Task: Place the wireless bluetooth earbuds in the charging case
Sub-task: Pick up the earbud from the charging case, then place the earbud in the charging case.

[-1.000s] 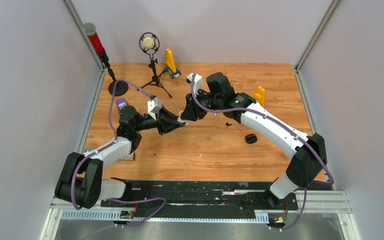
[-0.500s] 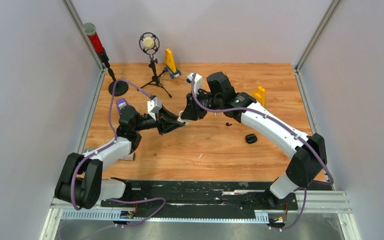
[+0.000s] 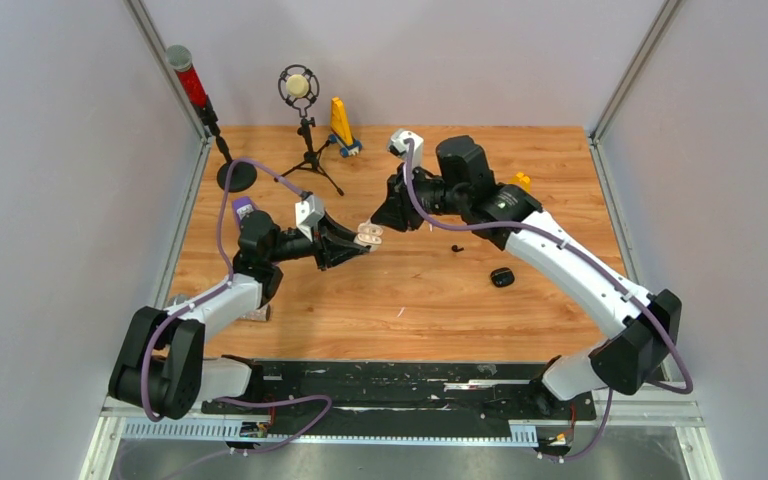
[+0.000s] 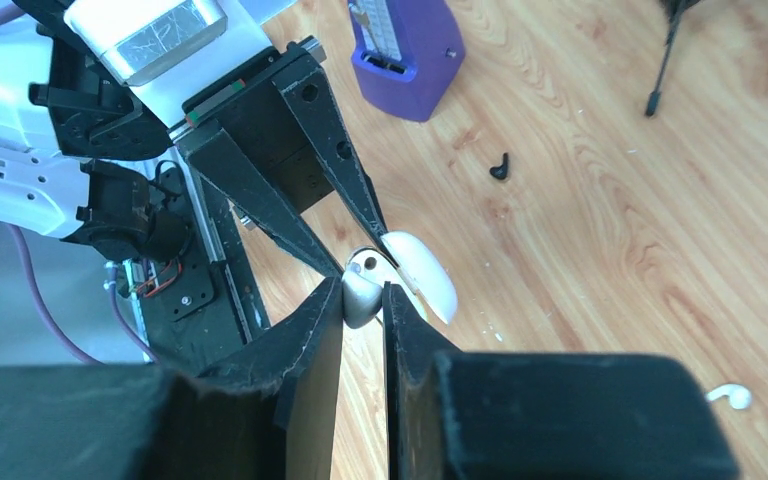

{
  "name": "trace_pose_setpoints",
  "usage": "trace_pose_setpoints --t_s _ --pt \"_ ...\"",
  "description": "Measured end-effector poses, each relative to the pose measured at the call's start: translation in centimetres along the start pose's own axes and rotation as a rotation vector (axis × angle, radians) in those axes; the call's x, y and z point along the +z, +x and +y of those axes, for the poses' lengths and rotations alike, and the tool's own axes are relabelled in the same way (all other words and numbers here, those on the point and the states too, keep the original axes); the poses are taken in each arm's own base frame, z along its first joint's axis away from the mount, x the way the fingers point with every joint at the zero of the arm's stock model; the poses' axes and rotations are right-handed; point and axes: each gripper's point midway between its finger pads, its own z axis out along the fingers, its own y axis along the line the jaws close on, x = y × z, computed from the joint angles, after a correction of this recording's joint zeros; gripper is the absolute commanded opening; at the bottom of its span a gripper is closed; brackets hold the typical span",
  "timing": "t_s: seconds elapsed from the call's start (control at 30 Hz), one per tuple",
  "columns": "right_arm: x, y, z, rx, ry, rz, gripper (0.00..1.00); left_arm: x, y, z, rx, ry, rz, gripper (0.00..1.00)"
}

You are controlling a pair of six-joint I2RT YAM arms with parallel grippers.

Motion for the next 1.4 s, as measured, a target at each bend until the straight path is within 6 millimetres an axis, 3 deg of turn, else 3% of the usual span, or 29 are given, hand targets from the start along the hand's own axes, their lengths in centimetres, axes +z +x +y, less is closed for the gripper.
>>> trace_pose_setpoints --t_s 0.17,0.33,0.5,0.97,1.4 --pt "-2.4 -1.1 -1.0 -0.032 0.042 -0.05 0.08 -0.3 -0.5 0.1 0.025 -0.009 -0.008 0.23" --pt "-4.0 0.2 -2.5 -0.019 0.081 -0.049 0.08 -0.5 -1.0 0.0 0.047 -0.009 -0.017 0.23" --pt "-3.3 2.2 -2.5 0.011 0.036 -0.002 0.08 -0.5 -1.0 0.0 0.047 -0.006 -0.016 0.23" --pt "-0.7 4.4 -2.5 0.092 -0.056 0.069 0.08 -0.6 -1.0 0.0 0.048 -0.006 -0.016 0.24" --pt "0.0 4.2 -2.4 0.125 -0.087 0.077 0.08 -0.6 -1.0 -0.2 0.048 0.005 -0.014 0.24"
